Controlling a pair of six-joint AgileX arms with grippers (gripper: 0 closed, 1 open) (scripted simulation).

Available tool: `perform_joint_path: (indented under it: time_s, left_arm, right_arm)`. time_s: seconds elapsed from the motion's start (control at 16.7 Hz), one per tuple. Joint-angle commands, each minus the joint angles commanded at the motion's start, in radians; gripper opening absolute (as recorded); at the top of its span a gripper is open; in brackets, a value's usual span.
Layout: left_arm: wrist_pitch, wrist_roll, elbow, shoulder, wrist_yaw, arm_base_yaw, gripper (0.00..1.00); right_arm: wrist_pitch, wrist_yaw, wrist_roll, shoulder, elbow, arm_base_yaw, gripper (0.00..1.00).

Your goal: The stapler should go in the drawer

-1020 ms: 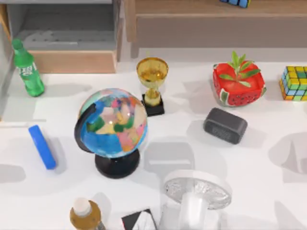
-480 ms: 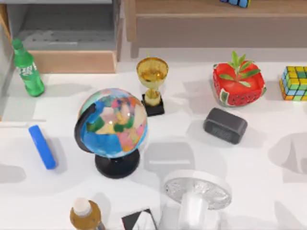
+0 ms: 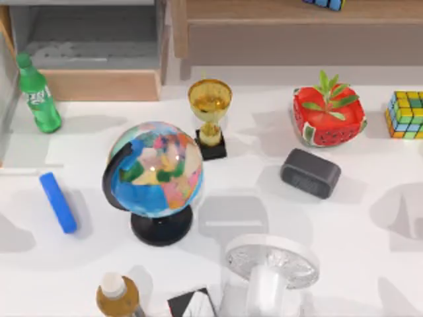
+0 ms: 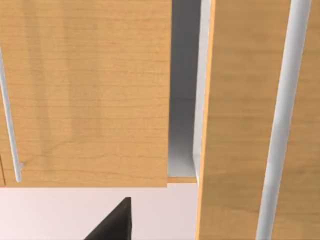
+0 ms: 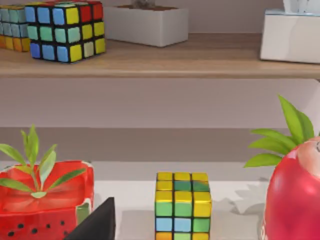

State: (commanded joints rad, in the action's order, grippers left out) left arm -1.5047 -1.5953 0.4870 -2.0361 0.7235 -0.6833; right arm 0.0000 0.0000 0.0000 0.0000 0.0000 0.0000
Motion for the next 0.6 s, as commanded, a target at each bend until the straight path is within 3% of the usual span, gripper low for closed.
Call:
perform_joint_path:
  time_s: [0.36, 0.6]
  left_arm:
    - [-0.002, -0.001, -0.001, 0.001, 0.002, -0.001, 1.00]
    - [-0.032, -0.003, -0.054, 0.019, 0.045, -0.043, 1.00]
  right_arm:
    - [0.000, 0.000, 0.000, 0.000, 0.000, 0.000, 1.00]
    - [0.000, 0.000, 0.000, 0.000, 0.000, 0.000, 1.00]
